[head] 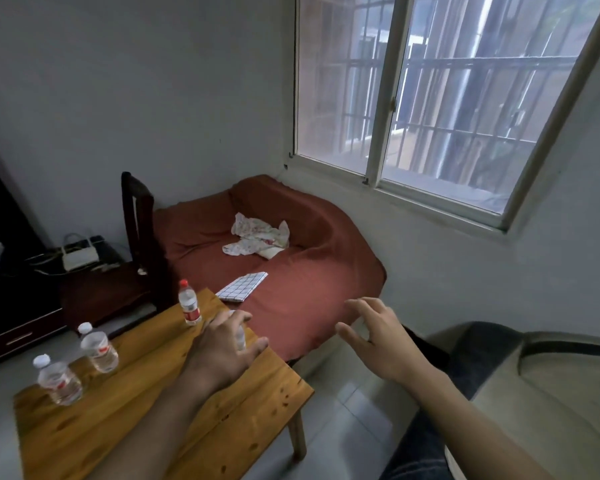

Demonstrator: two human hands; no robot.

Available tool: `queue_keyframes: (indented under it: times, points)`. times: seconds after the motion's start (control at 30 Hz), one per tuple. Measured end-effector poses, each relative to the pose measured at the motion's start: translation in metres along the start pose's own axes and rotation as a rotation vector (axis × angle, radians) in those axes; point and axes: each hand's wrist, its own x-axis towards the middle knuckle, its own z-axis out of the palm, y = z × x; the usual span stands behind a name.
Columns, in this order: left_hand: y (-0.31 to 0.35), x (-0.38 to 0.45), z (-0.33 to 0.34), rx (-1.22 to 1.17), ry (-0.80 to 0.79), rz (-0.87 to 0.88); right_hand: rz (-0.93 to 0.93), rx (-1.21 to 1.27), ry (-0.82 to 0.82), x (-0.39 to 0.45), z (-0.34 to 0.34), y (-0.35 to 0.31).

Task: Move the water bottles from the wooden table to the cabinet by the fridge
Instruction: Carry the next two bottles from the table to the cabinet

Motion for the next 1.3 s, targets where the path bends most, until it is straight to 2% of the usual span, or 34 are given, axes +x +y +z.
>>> queue_keyframes:
  times: [0.23,0.57,0.73,1.0,1.13,1.3]
  points:
    - [-0.04,0.107,0.024,-0.079,-0.003,-0.046,0.018,-0.016,-0.04,0.111,0.035,0.018]
    - [-0.096,0.23,0.033,-0.169,0.012,-0.129,-0.02,-0.096,-0.075,0.262,0.054,0.0]
    - [-0.132,0.257,0.042,-0.16,-0.009,-0.266,-0.101,-0.078,-0.179,0.321,0.088,-0.006]
    - [-0.148,0.292,0.063,-0.108,0.055,-0.51,-0.291,0.01,-0.343,0.43,0.141,0.015]
    - [-0.133,0.311,0.08,-0.051,0.092,-0.677,-0.37,0.056,-0.473,0.481,0.165,0.036]
    - [-0.111,0.32,0.1,-0.06,0.156,-0.796,-0.463,0.086,-0.59,0.524,0.179,0.037]
